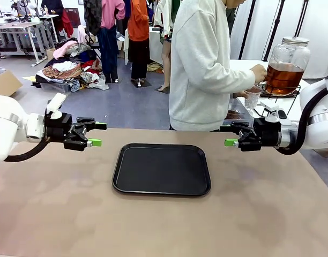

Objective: Pour the drink into the iced cup.
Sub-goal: Open the gripper to release the iced cup you were holding.

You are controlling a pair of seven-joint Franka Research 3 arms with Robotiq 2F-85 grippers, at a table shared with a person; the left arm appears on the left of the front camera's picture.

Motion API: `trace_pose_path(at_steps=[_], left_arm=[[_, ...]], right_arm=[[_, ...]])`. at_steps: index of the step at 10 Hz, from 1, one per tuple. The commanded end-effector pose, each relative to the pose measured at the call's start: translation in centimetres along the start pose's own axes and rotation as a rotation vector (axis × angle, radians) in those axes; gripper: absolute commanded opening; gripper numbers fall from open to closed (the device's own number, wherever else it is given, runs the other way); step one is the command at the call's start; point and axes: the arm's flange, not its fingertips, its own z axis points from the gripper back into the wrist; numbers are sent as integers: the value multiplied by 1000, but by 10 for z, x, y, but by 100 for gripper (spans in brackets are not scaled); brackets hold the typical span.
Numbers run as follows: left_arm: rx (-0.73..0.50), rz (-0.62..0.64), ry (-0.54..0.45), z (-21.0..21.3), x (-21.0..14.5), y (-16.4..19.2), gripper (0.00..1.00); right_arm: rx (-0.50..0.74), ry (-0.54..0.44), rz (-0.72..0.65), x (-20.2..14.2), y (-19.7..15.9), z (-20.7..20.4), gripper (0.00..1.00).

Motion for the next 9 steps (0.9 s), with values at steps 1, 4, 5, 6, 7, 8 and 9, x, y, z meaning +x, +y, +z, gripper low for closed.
trace_pose_path(at_steps=[1, 4, 5, 6, 7, 8, 9], left_arm=[[-2, -5, 0, -1, 1, 0, 100], [-2, -5, 0, -1, 1, 0, 100], [-2, -5, 0, -1, 1, 0, 100], [-2, -5, 0, -1, 1, 0, 100], [-2, -5, 0, -1, 1, 0, 100], [-2, -5, 0, -1, 1, 0, 100], [-2, -5, 0, -1, 1, 0, 100]], right_arm=[[0, 0, -1, 2, 0, 0, 100], [0, 0, -1, 2, 0, 0, 100], [0, 0, -1, 2, 0, 0, 100], [0, 0, -1, 2, 0, 0, 100], [0, 0, -1, 2, 0, 0, 100], [0, 0, -1, 2, 0, 0, 100], [0, 0, -1, 2, 0, 0, 100]])
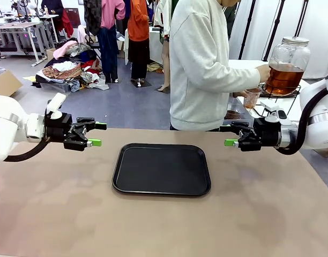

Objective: Pour the drink into the iced cup.
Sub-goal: Open the gripper to release the iced cup you were holding.

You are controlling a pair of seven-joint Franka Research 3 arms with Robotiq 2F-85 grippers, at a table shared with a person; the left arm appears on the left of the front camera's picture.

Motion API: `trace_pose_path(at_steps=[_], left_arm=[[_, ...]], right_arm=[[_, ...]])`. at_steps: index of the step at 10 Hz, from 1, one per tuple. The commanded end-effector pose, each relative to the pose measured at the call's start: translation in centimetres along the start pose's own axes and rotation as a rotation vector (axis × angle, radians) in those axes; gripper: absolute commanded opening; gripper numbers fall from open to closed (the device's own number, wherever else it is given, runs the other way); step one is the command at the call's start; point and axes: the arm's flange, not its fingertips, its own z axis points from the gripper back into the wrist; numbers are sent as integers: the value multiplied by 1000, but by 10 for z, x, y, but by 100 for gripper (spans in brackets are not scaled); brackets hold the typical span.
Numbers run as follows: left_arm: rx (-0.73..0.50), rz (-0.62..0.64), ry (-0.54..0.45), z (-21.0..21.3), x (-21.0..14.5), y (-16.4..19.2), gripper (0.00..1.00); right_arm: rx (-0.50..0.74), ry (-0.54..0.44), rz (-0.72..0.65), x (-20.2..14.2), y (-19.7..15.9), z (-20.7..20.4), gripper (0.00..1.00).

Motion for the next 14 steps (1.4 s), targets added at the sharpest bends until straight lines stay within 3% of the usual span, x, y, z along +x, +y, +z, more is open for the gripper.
trace_pose_path(at_steps=[1, 14], left_arm=[[-2, -5, 0, -1, 1, 0, 100], [-2, -5, 0, -1, 1, 0, 100]], right_arm=[[0, 0, -1, 2, 0, 0, 100], [0, 0, -1, 2, 0, 0, 100]])
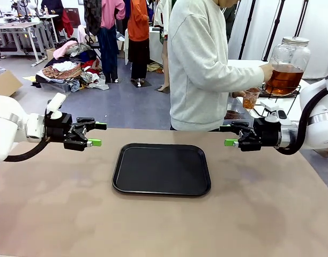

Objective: Pour the drink into the iced cup.
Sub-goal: Open the gripper to release the iced cup you were holding.

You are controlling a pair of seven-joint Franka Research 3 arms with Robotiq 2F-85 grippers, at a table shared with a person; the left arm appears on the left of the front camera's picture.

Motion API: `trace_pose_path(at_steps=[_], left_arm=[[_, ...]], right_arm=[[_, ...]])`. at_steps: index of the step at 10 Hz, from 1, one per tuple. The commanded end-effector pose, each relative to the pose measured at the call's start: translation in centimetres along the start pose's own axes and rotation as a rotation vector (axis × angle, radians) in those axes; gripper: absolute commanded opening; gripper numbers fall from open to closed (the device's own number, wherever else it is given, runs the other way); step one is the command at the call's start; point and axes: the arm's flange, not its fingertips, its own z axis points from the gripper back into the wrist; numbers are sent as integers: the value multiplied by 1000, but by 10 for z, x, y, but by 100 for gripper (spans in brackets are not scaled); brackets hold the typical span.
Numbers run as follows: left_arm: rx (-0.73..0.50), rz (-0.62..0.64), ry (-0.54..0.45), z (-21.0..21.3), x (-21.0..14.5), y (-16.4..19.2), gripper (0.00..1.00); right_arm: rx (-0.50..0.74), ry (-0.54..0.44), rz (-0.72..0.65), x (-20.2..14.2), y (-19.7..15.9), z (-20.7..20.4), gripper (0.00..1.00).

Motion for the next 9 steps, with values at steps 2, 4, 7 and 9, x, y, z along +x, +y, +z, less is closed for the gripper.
trace_pose_path(at_steps=[2, 4, 7, 9], left_arm=[[-2, -5, 0, -1, 1, 0, 100], [-2, -5, 0, -1, 1, 0, 100], [-2, -5, 0, -1, 1, 0, 100], [-2, -5, 0, -1, 1, 0, 100]], right_arm=[[0, 0, -1, 2, 0, 0, 100], [0, 0, -1, 2, 0, 0, 100], [0, 0, -1, 2, 0, 0, 100], [0, 0, -1, 2, 0, 0, 100]])
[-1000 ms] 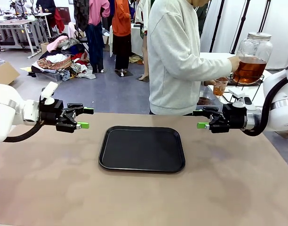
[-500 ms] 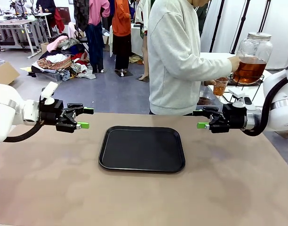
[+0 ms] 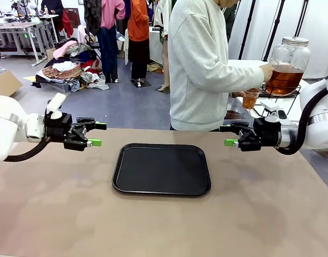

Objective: Pour the drink into the iced cup.
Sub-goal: Open the gripper to release the iced cup you were holding.

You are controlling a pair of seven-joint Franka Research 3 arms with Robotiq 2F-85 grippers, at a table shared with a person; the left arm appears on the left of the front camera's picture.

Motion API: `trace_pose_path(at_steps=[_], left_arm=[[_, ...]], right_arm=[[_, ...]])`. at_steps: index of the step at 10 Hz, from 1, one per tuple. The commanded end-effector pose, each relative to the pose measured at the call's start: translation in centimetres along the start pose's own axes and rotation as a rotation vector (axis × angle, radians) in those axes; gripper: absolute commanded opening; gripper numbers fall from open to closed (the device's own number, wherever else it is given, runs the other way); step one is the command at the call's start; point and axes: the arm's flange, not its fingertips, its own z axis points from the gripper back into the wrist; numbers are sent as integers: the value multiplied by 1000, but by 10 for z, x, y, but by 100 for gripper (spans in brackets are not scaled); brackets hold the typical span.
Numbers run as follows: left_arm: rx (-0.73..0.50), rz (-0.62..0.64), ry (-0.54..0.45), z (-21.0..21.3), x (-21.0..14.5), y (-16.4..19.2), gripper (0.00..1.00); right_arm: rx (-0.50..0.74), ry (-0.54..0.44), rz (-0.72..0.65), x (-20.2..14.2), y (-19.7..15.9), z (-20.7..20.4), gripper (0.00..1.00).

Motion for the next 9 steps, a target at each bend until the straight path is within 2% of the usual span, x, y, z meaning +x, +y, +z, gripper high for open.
trace_pose_path(at_steps=[1, 9], left_arm=[[-2, -5, 0, -1, 1, 0, 100], [-2, -5, 0, -1, 1, 0, 100]], right_arm=[[0, 0, -1, 2, 0, 0, 100], [0, 0, -1, 2, 0, 0, 100]])
